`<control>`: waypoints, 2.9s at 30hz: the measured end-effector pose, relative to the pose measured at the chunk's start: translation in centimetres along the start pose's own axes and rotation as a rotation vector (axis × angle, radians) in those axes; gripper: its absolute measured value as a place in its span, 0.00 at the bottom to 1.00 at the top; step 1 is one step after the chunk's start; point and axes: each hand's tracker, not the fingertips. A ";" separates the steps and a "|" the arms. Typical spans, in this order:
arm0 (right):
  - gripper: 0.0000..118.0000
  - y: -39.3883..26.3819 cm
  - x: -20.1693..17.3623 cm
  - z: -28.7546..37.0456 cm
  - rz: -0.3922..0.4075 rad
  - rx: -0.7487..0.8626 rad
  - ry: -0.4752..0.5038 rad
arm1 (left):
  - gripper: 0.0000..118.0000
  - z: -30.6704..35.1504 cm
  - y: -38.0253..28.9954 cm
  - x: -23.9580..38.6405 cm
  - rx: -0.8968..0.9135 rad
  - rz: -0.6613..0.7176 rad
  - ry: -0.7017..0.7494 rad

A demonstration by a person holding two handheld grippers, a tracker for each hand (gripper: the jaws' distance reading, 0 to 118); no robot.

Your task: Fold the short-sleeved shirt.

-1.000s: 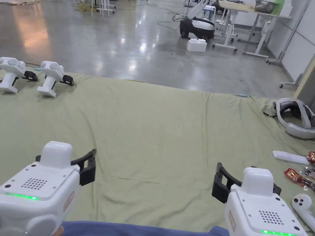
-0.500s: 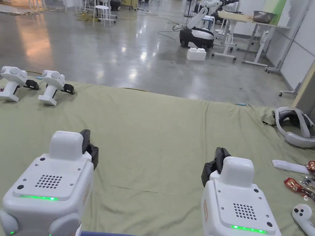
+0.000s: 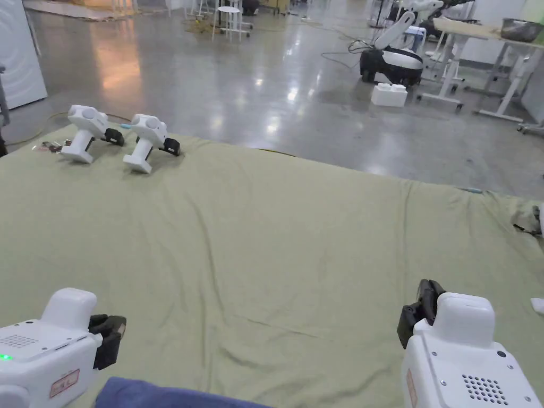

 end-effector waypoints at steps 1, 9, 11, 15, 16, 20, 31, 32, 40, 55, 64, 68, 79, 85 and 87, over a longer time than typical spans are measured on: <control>0.05 -0.2 -0.2 -0.1 0.005 -0.010 0.003 | 0.02 -0.5 -0.7 -1.2 -0.046 0.042 -0.020; 0.05 -1.6 -1.2 -0.9 0.047 -0.087 0.044 | 0.59 -4.2 -5.0 -8.6 -0.233 0.312 -0.261; 0.05 -1.8 -1.2 -0.9 0.047 -0.104 0.047 | 0.61 -5.4 -5.9 -9.8 -0.279 0.357 -0.295; 0.05 -2.5 -1.2 -0.9 0.056 -0.139 0.045 | 0.61 -6.6 -8.2 -9.5 -0.376 0.467 -0.371; 0.05 -2.6 -1.2 -0.9 0.059 -0.147 0.044 | 0.61 -8.8 -9.5 -10.9 -0.423 0.513 -0.385; 0.05 -3.2 -1.1 -0.9 0.062 -0.171 0.037 | 0.61 -8.9 -9.9 -12.0 -0.328 0.665 -0.510; 0.05 -4.0 -1.6 -1.3 0.052 -0.217 0.053 | 0.20 -9.8 -11.1 -7.2 -0.363 0.756 -0.575; 0.05 -4.0 -1.6 -1.3 0.053 -0.219 0.055 | 0.16 -10.3 -11.1 -7.7 -0.354 0.747 -0.559; 0.05 -4.1 -1.0 -1.4 0.059 -0.223 0.060 | 0.09 -7.4 -7.7 -7.7 -0.318 0.650 -0.492; 0.05 -4.7 0.7 -1.3 0.009 -0.215 0.071 | 0.09 -0.8 1.5 -9.6 -0.327 0.437 -0.104; 0.05 -5.2 2.0 -1.1 -0.026 -0.218 0.069 | 0.09 1.0 3.1 4.0 -0.315 0.362 -0.363; 0.05 -5.6 2.7 -0.7 -0.035 -0.218 0.063 | 0.09 -2.4 2.6 8.1 -0.373 0.328 -0.445; 0.05 -7.2 5.5 0.3 -0.041 -0.266 0.004 | 0.09 -11.1 -3.6 17.1 -0.568 0.276 -0.278; 0.05 -7.8 6.2 0.2 -0.047 -0.289 -0.011 | 0.13 -12.2 -4.6 18.0 -0.594 0.273 -0.229; 0.05 -7.8 6.2 0.2 -0.045 -0.292 -0.011 | 0.25 -11.8 -4.2 17.7 -0.593 0.299 -0.269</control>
